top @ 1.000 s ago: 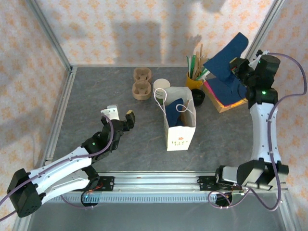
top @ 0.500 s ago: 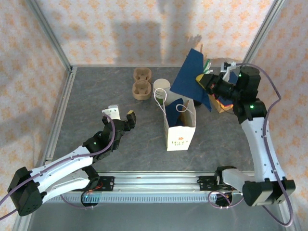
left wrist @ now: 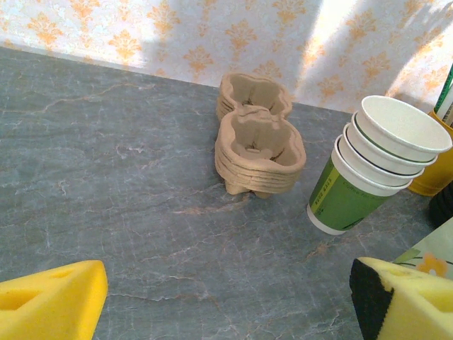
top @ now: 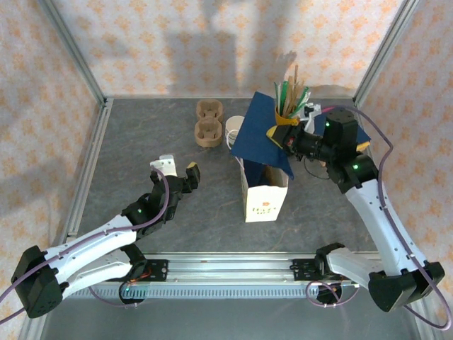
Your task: Pack the takeout coffee
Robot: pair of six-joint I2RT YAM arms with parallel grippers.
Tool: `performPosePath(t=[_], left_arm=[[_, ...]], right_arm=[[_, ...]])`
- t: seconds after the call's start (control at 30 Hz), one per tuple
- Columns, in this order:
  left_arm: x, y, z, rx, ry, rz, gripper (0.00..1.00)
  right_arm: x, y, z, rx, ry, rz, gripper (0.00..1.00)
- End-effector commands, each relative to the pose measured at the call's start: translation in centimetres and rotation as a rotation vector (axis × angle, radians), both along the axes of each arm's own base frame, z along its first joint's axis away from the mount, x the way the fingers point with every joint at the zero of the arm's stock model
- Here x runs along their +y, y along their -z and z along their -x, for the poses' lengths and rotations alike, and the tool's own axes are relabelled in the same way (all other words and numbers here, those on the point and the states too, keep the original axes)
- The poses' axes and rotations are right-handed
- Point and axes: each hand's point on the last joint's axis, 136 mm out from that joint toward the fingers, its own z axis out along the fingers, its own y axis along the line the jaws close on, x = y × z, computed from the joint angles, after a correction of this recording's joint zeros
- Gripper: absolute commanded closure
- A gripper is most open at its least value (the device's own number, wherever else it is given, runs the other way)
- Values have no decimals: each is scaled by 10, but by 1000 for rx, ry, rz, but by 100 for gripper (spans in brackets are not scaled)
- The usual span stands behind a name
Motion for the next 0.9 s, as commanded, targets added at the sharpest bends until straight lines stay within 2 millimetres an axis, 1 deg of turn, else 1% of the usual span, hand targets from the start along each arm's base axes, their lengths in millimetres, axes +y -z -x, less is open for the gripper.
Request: performPosePath(t=[0.0,0.07,0.27,0.47,0.63,0.77,0.87], left_arm=[[0,-9,-2,-22,-3,30,10],[-1,-8,-2,-22,-1,33,10],[-3,-7,-3,-16,4,30,10],[-3,-4,-3,-9,2,25,10],[-2,-2,-3,-7,-1,24,10],[-2,-1,-3,-6,-1,22,10],[-2,-2,-3,-8,-1,26,10]], right_arm=[[1,8,-4,2,58,84,100],[4,16,-4,20,62,120,100],[-4,42,-9,54,152,289,100],[-4,60,-12,74,206,461,100],[4,80,-12,98,208,610,100],[10,100,-8,129,177,734,100],[8,115,-7,166,165,833,100]])
